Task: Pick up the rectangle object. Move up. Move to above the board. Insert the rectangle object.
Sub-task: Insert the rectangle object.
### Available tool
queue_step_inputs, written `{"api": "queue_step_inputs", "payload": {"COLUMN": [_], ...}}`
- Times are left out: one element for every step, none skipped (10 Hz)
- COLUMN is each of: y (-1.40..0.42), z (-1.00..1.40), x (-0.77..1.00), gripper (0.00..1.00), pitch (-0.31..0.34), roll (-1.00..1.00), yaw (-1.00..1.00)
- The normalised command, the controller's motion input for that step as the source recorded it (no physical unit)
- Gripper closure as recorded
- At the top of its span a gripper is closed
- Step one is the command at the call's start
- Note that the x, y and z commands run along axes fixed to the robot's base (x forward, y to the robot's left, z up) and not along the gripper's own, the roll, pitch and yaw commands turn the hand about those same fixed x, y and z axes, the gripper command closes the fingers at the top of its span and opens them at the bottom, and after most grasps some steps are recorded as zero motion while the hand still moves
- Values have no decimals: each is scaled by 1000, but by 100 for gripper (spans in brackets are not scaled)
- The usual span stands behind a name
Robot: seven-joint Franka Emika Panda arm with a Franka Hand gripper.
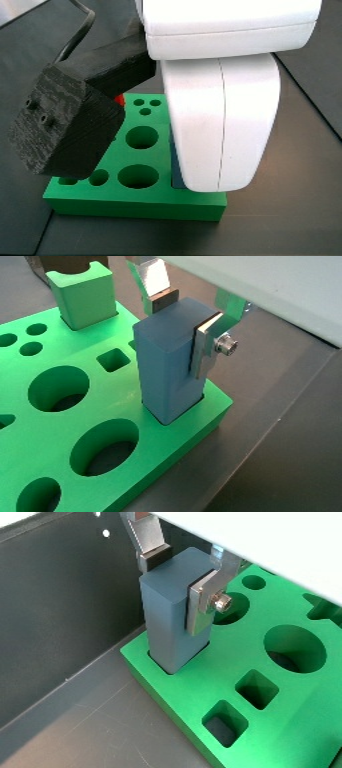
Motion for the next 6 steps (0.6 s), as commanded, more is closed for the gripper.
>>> {"api": "queue_step_inputs", "payload": {"y": [-140, -46, -86, -100, 43, 0], "z": [-854, -743, -786, -866, 0, 0], "x": [123, 80, 129, 80, 17, 0], "gripper": [100, 100, 100, 100, 100, 100], "pitch": [-34, -3, -6, -60, 0, 0], "roll": [236, 310, 283, 220, -63, 0], "yaw": [0, 0, 0, 0, 0, 0]}}
